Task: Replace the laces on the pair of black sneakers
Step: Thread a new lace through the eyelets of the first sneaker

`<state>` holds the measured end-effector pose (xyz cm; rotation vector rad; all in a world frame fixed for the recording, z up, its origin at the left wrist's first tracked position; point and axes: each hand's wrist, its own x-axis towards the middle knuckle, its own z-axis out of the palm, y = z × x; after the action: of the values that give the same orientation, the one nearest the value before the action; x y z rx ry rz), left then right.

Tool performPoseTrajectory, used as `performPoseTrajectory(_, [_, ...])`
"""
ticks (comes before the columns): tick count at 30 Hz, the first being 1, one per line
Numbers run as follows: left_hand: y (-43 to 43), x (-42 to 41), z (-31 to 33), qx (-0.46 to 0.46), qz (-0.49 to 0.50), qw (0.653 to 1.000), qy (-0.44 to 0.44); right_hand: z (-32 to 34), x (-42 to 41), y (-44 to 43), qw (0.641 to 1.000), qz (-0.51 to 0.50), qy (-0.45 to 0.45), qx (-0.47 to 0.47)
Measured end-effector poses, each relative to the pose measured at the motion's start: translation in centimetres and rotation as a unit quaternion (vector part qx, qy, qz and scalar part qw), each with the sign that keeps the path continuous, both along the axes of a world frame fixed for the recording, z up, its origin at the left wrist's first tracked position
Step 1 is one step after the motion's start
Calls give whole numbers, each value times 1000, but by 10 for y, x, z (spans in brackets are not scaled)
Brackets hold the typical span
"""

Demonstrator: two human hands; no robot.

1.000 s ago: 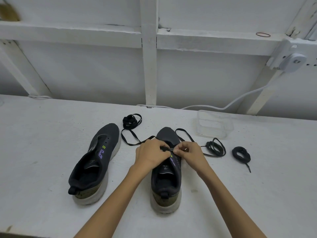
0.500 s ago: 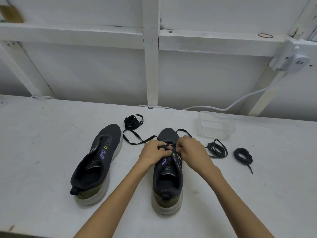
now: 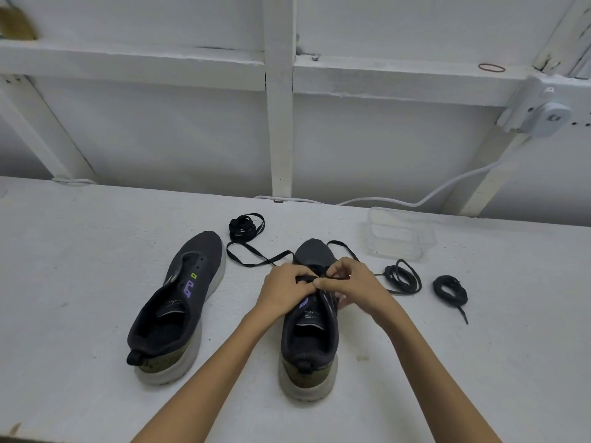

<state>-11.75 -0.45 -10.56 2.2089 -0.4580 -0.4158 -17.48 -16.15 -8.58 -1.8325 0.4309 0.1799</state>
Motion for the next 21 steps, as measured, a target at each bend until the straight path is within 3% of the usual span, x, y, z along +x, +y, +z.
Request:
performPoseTrajectory(5, [-2, -4, -3, -92, 36, 995, -1, 1, -3, -6, 996, -41, 21, 79])
performPoseTrajectory(7, [-2, -6, 0, -165, 82, 981, 64, 3, -6, -5, 996, -44, 12, 80])
performPoseTrajectory(10, [0, -5, 8, -281, 160, 931, 167, 4, -9, -4, 997, -43, 1, 61])
performPoseTrajectory(12, [2, -3, 14, -287, 152, 931, 165, 6, -8, 2, 999, -30, -33, 6])
performPoseTrajectory(16, [2, -2, 24, -241, 71, 960, 119, 6, 1, 20, 970, 26, -113, -214])
performPoseTrajectory(21, [19, 3, 25, -235, 96, 965, 73, 3, 10, 18, 976, -22, -148, -156])
